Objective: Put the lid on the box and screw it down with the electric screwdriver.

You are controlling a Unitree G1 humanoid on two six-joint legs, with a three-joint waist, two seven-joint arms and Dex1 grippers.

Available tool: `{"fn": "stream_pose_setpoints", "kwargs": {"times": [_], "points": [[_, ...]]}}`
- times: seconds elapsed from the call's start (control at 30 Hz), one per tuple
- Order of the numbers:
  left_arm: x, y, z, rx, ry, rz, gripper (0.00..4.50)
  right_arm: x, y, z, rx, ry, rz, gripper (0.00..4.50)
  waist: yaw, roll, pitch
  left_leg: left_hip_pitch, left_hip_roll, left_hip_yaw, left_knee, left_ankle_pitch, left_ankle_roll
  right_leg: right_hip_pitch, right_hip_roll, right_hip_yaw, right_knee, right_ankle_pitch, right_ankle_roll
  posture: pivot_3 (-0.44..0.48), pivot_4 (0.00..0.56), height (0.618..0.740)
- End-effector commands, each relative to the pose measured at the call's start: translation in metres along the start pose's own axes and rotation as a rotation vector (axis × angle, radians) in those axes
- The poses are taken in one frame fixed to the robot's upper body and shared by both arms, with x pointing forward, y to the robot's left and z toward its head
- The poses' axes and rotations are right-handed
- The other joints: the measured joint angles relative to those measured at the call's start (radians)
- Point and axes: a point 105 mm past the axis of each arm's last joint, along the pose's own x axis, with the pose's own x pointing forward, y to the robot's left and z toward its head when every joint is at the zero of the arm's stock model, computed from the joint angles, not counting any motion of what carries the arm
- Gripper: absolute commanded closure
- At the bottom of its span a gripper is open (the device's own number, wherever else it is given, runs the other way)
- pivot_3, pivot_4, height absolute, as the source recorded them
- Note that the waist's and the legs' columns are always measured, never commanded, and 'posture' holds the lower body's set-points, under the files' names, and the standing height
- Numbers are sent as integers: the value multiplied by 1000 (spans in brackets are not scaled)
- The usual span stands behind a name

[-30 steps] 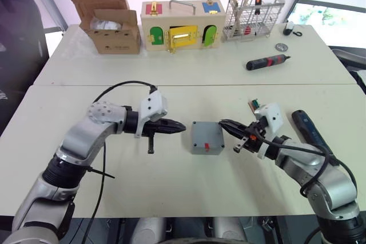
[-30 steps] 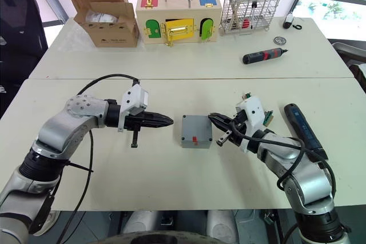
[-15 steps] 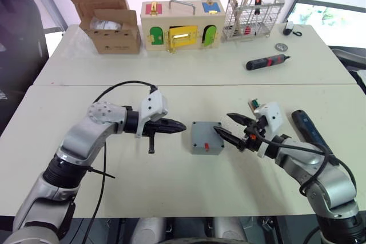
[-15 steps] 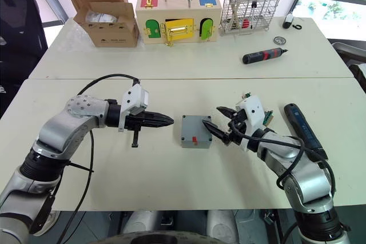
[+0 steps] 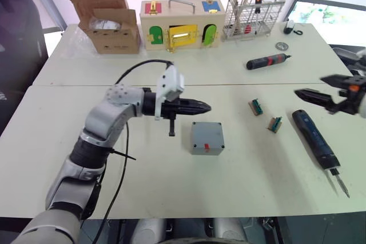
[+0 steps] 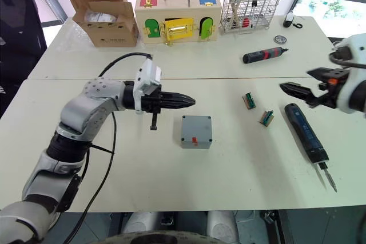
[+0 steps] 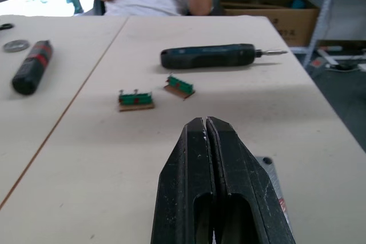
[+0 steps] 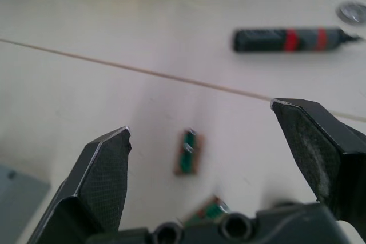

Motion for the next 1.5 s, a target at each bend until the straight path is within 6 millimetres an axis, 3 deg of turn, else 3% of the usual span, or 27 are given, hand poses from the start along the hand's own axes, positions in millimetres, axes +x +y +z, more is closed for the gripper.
{"fn": "stream_pose_setpoints", "kwargs": {"times": [0.03, 0.23, 0.37, 0.57, 1.1, 1.13, 1.33, 1.37, 1.4, 1.5], "points": [[11, -12, 12, 94, -13, -76, 4500, -11, -3, -19, 33, 167, 69, 74, -1, 0, 0, 0, 0, 0, 0, 0, 0, 0, 0, 0, 0, 0, 0, 0, 150, 694], [25, -31, 7, 127, -15, -123, 4500, -26, -11, -79, 178, 455, 118, 74, 3, 1, 0, 0, 1, 0, 1, 0, 1, 0, -1, 1, 0, 0, 0, 0, 150, 694], [29, -40, 4, 98, -25, -117, 4500, -29, -20, -103, 268, 529, 86, 74, 1, 2, 0, 0, 1, 0, 2, -1, 1, 0, -2, 1, 0, 0, 0, 0, 150, 694], [32, -46, 1, 78, -32, -92, 4500, -27, -28, -121, 265, 619, 77, 74, 0, 3, 0, 0, 1, 0, 2, -1, 1, 0, -1, 1, 0, 0, 0, 0, 150, 694], [30, -47, -2, 45, -22, -4, 4500, 17, -40, -144, 183, 755, 115, 74, 0, 6, 0, 0, 0, 0, 3, -1, 0, 0, -1, 1, 0, 0, 0, 0, 150, 694], [30, -47, -2, 45, -20, 1, 4500, 19, -40, -146, 171, 767, 120, 650, 0, 6, 0, 0, 0, 0, 3, 0, 0, 0, -1, 0, 0, 0, 0, 0, 150, 694], [27, -46, -3, 42, -14, 18, 4500, 19, -34, -158, 90, 845, 179, 2232, 1, 6, 0, 0, 0, 0, 3, 0, -1, 0, -1, 0, 0, 0, 0, 0, 150, 694], [28, -46, -3, 43, -14, 21, 4500, 17, -33, -162, 75, 865, 185, 2232, 1, 6, 0, 0, 0, 0, 3, 0, -1, 0, -1, 0, 0, 0, 0, 0, 150, 694], [28, -45, -3, 45, -14, 24, 4500, 16, -33, -165, 70, 880, 191, 2559, 2, 6, 0, 0, 0, 0, 3, 0, -1, 0, 0, 0, 0, 0, 0, 0, 150, 694], [28, -43, -3, 50, -15, 28, 4500, 14, -32, -169, 65, 898, 198, 2561, 5, 6, 0, 0, 0, -1, 3, 0, -1, 1, 0, -1, 0, 0, 0, 0, 150, 694]]}}
